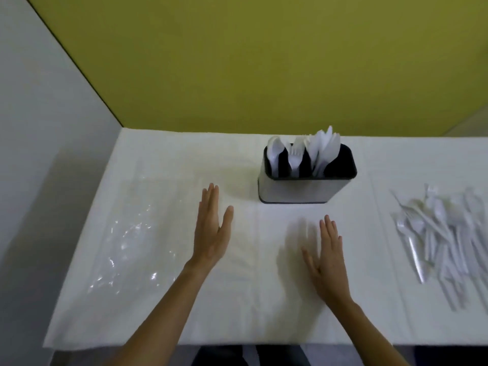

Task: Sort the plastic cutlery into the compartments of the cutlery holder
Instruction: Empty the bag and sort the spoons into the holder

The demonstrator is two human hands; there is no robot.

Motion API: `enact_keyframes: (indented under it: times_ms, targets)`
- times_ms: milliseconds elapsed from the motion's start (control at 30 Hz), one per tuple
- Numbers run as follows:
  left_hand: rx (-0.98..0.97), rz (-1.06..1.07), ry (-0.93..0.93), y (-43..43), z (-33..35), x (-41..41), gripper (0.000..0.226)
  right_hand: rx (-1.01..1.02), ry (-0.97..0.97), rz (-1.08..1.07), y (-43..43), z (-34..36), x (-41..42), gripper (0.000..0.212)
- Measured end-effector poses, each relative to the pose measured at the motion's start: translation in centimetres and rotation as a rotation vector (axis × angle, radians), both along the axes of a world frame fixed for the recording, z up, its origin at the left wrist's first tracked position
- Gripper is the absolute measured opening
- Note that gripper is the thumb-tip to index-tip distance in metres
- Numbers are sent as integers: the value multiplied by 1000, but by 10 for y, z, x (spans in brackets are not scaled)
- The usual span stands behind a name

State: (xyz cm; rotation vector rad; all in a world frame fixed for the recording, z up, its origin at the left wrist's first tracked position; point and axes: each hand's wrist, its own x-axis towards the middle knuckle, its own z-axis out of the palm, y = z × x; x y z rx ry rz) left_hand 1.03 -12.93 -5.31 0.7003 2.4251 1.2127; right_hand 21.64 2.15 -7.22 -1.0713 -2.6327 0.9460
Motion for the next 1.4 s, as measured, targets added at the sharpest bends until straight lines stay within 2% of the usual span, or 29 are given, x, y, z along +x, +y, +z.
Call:
enact_keyframes:
  times_ms: [167, 267, 333, 400, 467, 533, 633, 767, 1167, 1400]
  targets:
    - [223, 185, -378, 74, 16, 28, 50, -155, 116, -164, 77, 21, 10, 88]
    - [335, 310, -510, 106, 8, 20, 58, -229, 132, -111, 128, 28, -6, 100]
    - [376, 349, -581, 120, 2, 14, 62, -273, 121, 3, 152, 28, -21, 104]
    - [488, 387, -601, 133, 9, 20, 46, -320, 125, 148, 170, 28, -35, 105]
    - [582, 390, -631, 142, 14, 24, 47, -382, 145, 238, 177, 26, -45, 99]
    - [626, 427, -640, 145, 15, 26, 46, -486, 196, 229, 174, 27, -50, 84]
    - [599, 464, -631, 143, 16, 28, 43, -466, 282, 232, 168, 31, -49, 73]
    - [600, 453, -622, 132, 26, 51, 42, -430, 335, 247, 154, 37, -26, 71]
    - [523, 410, -615, 65, 16, 139, 40, -508, 319, 188, 88, 28, 73, 73]
    - [496, 329, -613, 57, 13, 141, 35, -567, 280, 159, 81, 25, 79, 73]
